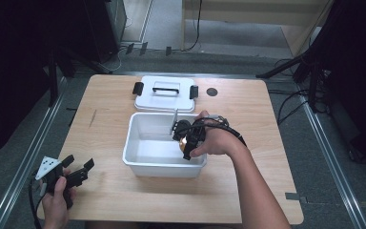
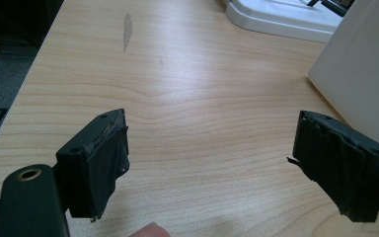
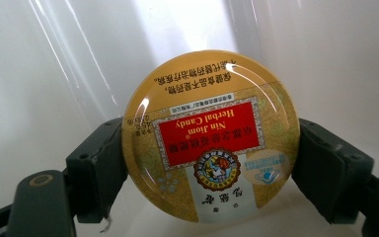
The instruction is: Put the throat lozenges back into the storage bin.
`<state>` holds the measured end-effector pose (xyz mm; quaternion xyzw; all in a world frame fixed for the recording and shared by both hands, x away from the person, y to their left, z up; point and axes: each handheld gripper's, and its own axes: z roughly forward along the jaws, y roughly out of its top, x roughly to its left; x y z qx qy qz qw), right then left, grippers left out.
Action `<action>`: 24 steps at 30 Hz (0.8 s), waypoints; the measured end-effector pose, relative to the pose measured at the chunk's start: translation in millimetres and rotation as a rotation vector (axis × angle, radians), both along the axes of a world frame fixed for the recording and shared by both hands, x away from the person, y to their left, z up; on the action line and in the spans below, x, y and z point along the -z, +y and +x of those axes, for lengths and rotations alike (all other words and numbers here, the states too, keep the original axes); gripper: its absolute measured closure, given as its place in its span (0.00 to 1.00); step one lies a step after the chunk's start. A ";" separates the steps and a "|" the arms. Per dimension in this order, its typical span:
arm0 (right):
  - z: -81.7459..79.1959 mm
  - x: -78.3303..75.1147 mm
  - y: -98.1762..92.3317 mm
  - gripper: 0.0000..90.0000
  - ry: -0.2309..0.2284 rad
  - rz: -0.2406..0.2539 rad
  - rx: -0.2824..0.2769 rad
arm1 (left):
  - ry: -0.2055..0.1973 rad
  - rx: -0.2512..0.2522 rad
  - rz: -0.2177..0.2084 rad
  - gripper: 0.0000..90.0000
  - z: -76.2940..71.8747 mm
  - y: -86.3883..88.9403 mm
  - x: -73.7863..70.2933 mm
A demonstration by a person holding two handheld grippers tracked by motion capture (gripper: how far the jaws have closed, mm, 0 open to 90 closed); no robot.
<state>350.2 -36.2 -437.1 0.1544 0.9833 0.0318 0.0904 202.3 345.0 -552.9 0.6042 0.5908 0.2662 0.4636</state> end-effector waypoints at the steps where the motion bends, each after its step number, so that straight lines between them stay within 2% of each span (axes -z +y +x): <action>1: 0.0 0.0 0.0 0.23 0.000 0.000 0.000 | 0.000 0.000 0.000 0.16 0.0 0.0 0.0; 14: -2.4 -2.2 -3.7 0.22 -0.015 -0.006 0.010 | 0.001 0.000 0.001 0.16 0.0 -0.1 0.0; 24: -7.9 -18.3 -7.5 0.27 -0.024 0.053 0.010 | 0.002 0.001 0.003 0.16 0.0 -0.2 -0.1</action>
